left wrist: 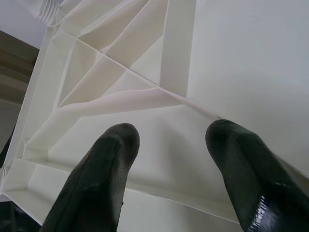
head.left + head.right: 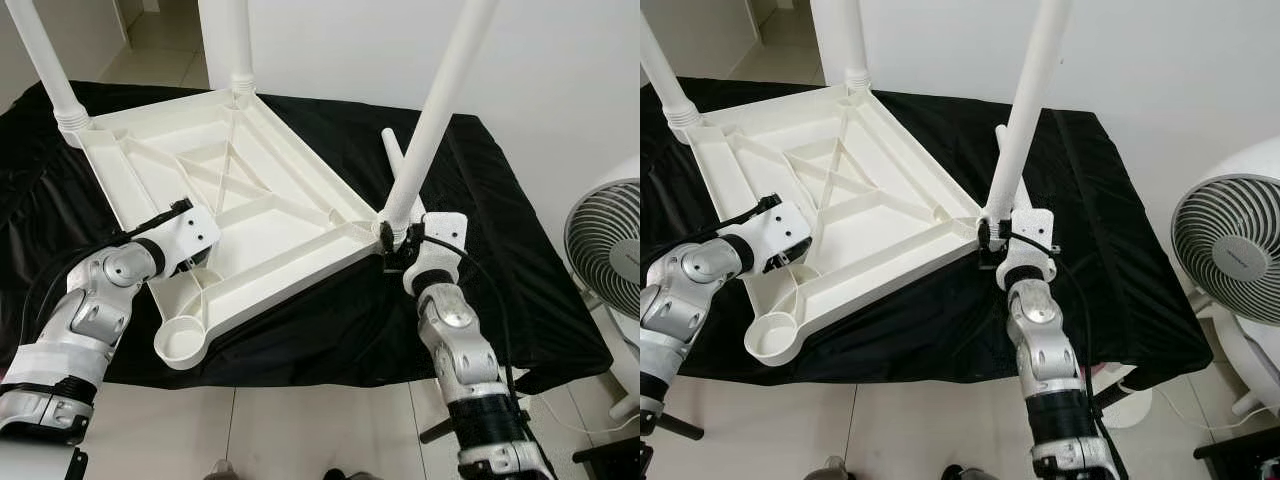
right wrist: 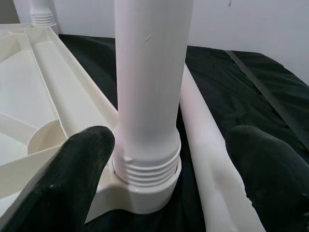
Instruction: Building children table
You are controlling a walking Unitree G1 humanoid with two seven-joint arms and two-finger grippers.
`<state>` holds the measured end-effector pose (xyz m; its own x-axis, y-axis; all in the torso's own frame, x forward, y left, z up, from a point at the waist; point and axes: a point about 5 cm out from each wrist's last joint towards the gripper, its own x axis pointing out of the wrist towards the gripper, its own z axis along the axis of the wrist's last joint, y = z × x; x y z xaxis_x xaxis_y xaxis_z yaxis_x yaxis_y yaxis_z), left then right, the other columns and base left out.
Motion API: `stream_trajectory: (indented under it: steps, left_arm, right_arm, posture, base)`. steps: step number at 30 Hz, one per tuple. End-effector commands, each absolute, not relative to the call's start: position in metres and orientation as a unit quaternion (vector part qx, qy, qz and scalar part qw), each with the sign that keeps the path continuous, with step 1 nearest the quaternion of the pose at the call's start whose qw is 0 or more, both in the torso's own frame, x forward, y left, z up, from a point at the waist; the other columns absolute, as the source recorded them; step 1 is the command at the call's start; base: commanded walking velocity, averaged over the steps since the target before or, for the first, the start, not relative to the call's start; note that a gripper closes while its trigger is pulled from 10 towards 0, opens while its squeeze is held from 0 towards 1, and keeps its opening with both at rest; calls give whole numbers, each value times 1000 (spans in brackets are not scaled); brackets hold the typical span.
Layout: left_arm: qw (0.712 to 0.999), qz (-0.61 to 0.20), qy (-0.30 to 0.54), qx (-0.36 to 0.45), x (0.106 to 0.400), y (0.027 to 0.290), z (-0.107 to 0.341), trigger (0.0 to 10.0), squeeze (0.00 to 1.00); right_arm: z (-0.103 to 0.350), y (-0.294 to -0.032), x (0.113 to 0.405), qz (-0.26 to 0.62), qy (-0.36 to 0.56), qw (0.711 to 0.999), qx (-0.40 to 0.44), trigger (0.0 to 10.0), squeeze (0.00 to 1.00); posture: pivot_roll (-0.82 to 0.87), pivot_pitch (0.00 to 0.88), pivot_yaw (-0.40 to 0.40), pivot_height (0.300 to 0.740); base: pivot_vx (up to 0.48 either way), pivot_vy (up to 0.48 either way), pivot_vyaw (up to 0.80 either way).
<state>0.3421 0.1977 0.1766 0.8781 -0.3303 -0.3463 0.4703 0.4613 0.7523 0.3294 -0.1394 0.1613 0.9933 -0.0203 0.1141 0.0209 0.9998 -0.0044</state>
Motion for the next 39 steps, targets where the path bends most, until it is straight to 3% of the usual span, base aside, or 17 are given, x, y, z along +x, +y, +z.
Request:
stream_trajectory:
  steps: [1,9,25,34,39]
  left_arm:
    - [838,-286,75,458,338,181,170,10000,0]
    - [835,-298,74,457,336,177,169,10000,0]
    - [815,-371,69,439,317,150,160,10000,0]
    - [795,-417,61,437,308,135,156,10000,0]
    - [786,-435,60,435,303,127,155,10000,0]
  right_arm:
    - [160,-147,333,-27,-55,998,-9,10000,0]
    - [167,-155,353,-33,-62,997,-20,10000,0]
    - [196,-153,390,74,-92,993,13,10000,0]
    - [210,-135,401,149,-97,983,36,10000,0]
    - [207,-111,401,218,-82,971,49,10000,0]
  posture:
    - [146,95,-46,740]
    - [148,102,-44,740]
    - [140,113,-32,740]
    - [135,109,-24,740]
    - [133,106,-20,740]
  base:
    - [0,0,0]
    - [0,0,0]
    - [0,0,0]
    - [0,0,0]
    - [0,0,0]
